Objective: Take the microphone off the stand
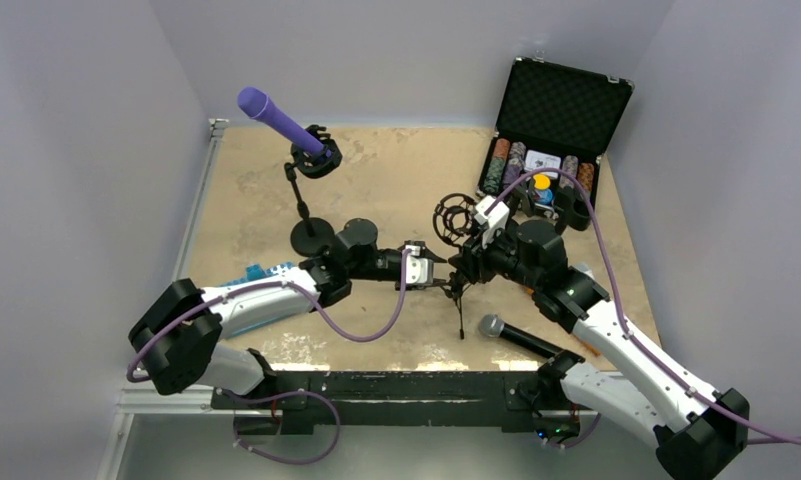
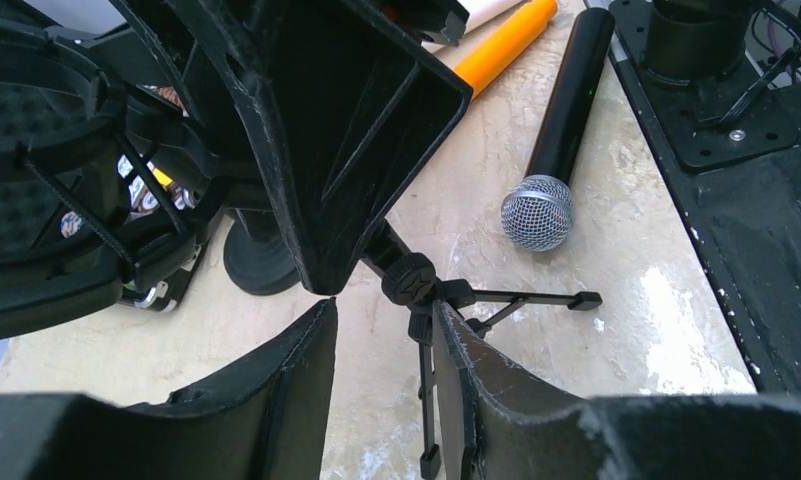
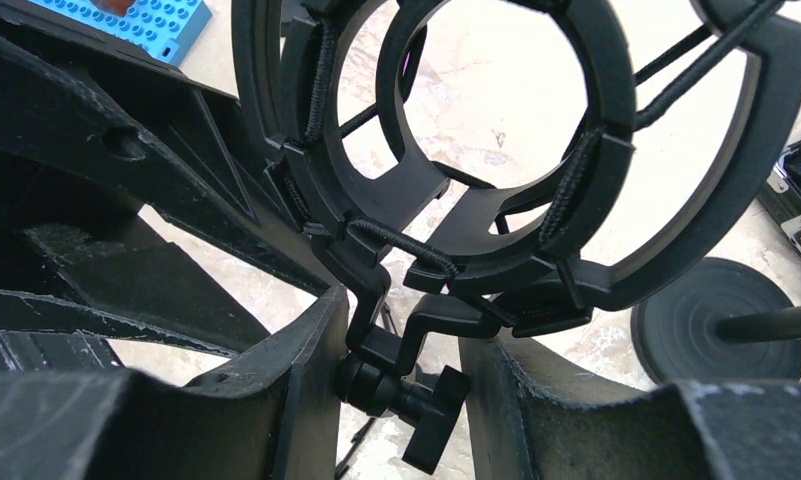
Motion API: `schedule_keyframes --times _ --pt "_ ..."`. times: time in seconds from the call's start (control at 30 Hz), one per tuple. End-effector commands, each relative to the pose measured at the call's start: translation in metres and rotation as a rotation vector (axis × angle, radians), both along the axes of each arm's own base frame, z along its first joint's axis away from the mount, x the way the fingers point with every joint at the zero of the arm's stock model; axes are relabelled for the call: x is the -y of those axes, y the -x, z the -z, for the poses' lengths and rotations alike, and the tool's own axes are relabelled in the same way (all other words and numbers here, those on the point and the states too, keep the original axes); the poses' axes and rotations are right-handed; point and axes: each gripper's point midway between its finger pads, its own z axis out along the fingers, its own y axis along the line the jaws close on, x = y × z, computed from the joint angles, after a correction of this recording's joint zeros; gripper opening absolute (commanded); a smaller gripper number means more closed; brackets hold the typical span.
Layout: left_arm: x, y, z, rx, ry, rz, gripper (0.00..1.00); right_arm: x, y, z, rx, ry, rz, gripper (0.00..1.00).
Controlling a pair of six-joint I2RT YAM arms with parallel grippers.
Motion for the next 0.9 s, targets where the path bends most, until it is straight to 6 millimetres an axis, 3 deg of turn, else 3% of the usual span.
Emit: schedule_keyframes --times 0.0,0.23,0.33,0.53,0.67,0.87 --pt "0.007 0.001 -0.014 0.043 0.028 0.034 0.44 0.003 -0.002 0.0 0.009 0.004 0.017 0.0" --pt "0.007 -0.002 -0.014 -0.026 0.028 -0.003 0.4 0.002 -0.003 0.001 -0.014 -0.015 0.033 0.0" --pt "0.001 -0.007 -0.017 -0.098 0.018 -0.078 0.47 0.002 -0.004 -0.004 0.001 -0.012 0.034 0.0" --pt "-0.037 0.014 -0.033 -0.194 -0.034 -0.158 0.55 0.005 0.001 -0.003 0.006 0.023 0.004 0.0" --pt "-0.069 0.016 -0.043 -0.276 -0.112 -0.288 0.59 0.002 0.005 -0.006 0.009 0.054 -0.049 0.02" --pt "-0.09 0.013 -0.082 -0.27 -0.146 -0.375 0.62 0.002 0.012 -0.006 -0.009 0.092 -0.099 0.56"
